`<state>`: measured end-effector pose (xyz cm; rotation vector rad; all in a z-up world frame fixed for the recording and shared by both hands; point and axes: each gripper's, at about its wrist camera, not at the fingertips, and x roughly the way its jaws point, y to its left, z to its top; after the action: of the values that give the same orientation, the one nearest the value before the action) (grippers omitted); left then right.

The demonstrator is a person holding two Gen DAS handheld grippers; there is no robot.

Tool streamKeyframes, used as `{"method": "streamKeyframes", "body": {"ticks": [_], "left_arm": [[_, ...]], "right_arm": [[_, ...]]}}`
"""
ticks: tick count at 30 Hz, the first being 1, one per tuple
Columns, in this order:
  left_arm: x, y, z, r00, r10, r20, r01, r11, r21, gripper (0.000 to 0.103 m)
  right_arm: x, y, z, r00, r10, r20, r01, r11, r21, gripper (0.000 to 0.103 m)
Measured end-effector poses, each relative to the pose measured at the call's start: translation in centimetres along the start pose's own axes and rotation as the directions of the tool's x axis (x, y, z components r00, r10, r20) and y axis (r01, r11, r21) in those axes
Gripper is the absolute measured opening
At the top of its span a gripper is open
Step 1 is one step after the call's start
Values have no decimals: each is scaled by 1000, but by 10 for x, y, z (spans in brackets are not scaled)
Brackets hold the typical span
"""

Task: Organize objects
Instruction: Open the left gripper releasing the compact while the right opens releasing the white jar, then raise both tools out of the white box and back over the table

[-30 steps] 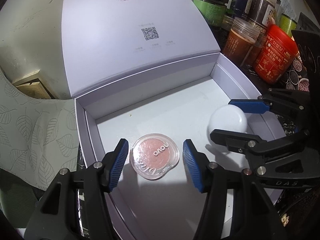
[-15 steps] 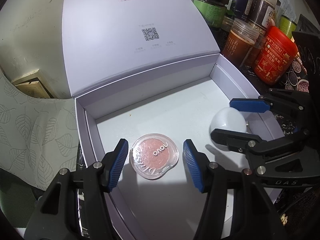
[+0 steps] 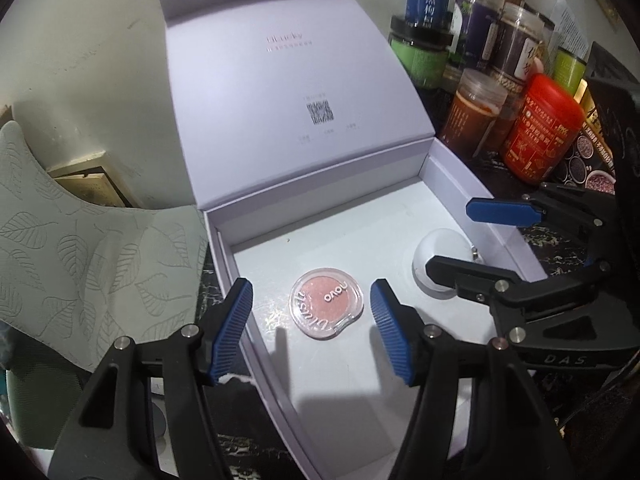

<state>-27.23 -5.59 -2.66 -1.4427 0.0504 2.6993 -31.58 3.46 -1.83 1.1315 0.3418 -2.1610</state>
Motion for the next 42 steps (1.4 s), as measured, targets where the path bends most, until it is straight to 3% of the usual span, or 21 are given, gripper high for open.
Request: {"method": "streamKeyframes", "body": {"ticks": [17, 42], "left_arm": [[-74, -5, -9, 995, -17, 96, 17, 1000, -9, 62], [-200, -21, -52, 961, 10, 276, 3, 999, -45, 84]], "right_arm": [[-78, 16, 1, 993, -78, 90, 79, 997, -6, 69], [-193, 60, -38, 964, -139, 225, 146, 989, -13, 79]]}}
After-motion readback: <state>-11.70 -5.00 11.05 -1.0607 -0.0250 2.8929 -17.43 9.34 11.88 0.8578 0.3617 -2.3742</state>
